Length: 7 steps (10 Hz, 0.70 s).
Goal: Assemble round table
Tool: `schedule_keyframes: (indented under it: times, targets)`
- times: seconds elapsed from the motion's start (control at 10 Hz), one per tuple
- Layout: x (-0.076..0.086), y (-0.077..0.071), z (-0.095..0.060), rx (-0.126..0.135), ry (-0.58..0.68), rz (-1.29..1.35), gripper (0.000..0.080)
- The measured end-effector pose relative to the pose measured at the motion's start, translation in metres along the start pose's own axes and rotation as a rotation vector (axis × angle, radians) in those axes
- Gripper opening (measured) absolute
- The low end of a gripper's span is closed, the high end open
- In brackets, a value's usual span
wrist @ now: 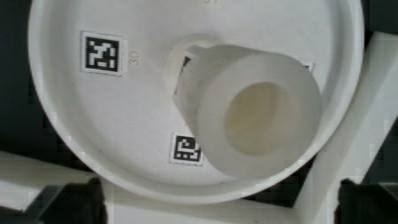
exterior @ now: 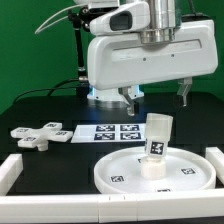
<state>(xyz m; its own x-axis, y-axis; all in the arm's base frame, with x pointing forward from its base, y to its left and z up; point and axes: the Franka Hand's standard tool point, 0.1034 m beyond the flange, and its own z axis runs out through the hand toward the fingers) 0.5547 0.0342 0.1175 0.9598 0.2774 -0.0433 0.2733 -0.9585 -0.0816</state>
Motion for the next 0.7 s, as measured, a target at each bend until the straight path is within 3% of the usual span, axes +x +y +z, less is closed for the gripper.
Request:
schedule_keyframes:
  times: [0.2,0.3,0.7]
  targets:
    - [0.004,0.001,0.002,-0.005,0.010,-0.025,0.0649]
    - [0.003,0.003,0.008,-0.040,0.046,-0.102,0.0649]
    - [-0.005,0.001,0.022,-0.057,0.091,-0.130,0.0649]
